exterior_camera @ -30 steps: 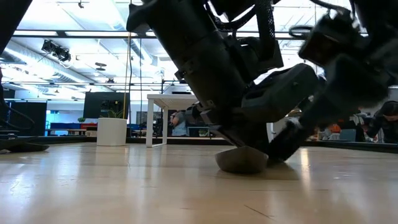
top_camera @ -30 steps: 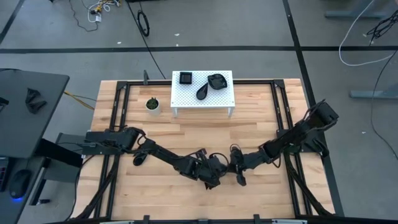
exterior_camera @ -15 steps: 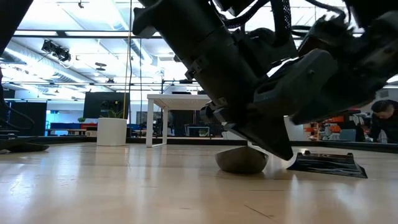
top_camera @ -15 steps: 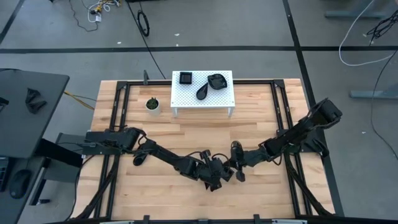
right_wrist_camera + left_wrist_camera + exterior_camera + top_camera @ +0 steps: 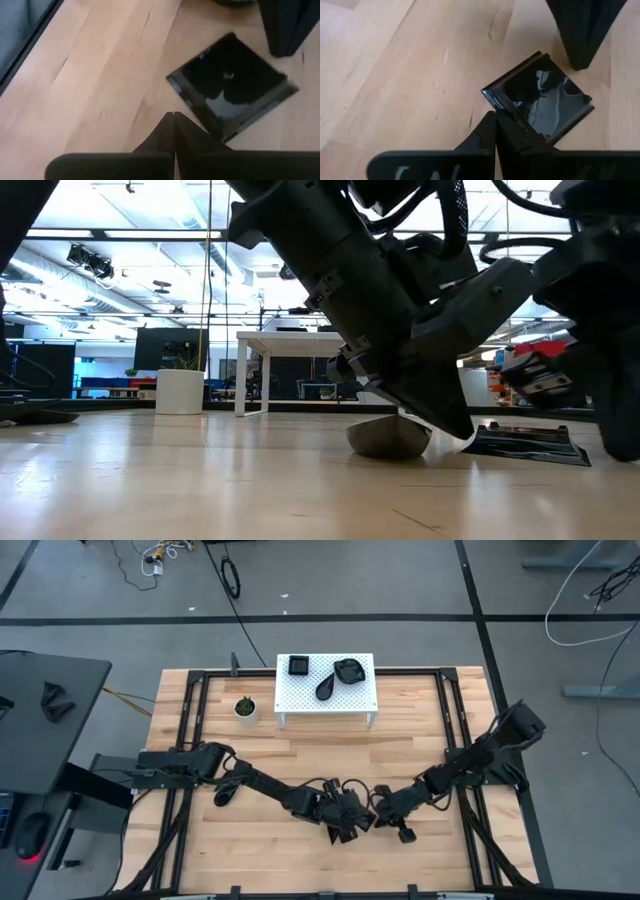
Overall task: Pick & Place Mini shaped plates
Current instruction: Stack the black plate on top of the black plate on the shelf
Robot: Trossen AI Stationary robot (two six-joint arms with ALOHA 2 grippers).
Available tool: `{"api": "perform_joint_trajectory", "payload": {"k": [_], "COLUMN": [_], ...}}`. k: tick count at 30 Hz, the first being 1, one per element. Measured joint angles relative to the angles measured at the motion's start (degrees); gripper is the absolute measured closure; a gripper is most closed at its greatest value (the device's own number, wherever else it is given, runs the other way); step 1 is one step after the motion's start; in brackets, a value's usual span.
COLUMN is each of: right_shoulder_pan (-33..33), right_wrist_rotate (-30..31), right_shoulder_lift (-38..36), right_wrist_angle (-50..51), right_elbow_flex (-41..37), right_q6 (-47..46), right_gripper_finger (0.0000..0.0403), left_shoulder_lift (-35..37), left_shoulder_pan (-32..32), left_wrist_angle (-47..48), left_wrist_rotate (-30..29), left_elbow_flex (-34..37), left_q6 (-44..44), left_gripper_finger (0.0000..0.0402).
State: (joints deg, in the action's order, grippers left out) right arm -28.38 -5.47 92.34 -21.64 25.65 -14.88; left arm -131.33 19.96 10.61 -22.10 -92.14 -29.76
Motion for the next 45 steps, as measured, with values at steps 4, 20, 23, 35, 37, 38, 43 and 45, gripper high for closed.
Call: {"api": "perform_joint_trajectory", "payload": {"k": [4, 20, 23, 35, 37, 38, 43, 45], "right_shoulder_pan": [1.01, 0.91, 0.90, 2.58, 2.60, 2.54, 2.43, 1.86], "right_wrist_rotate": [2.28, 9.98, 10.11, 18.05, 18.11, 18.53, 18.89, 19.45], "right_shoulder_lift": [1.11, -1.99, -3.39, -7.62, -7.46, -7.46, -8.46, -11.23], "right_wrist_angle": [-3.05, -5.71, -5.67, -2.78, -2.35, -2.24, 0.94, 8.81], "right_elbow_flex": [0.00, -0.04, -0.04, 0.02, 0.02, 0.02, 0.02, 0.02], "right_q6": [3.29, 5.26, 4.86, 4.56, 4.55, 4.55, 4.29, 2.28], "right_gripper_finger": [0.0401, 0.0401, 0.0401, 0.0401, 0.0401, 0.0401, 0.0401, 0.0401], "left_shoulder_lift": [0.02, 0.15, 0.15, 0.15, 0.15, 0.15, 0.15, 0.15], "left_shoulder_pan": [-0.26, -0.39, -0.34, 0.18, 0.14, 0.14, 0.14, 0.10], "left_wrist_angle": [0.03, 0.65, 0.38, -3.98, -3.80, -3.68, -3.28, -3.11], "left_wrist_rotate": [1.79, 1.45, 2.61, 6.71, 6.50, 6.23, 5.54, 5.28], "left_elbow_flex": [0.00, 0.00, 0.00, -0.11, -0.11, -0.09, -0.09, -0.09], "left_q6": [0.22, 0.48, 0.50, 2.59, 2.47, 2.18, 1.90, 1.56], "left_gripper_finger": [0.0397, 0.0397, 0.0397, 0.0397, 0.0397, 0.0397, 0.0397, 0.0397]}}
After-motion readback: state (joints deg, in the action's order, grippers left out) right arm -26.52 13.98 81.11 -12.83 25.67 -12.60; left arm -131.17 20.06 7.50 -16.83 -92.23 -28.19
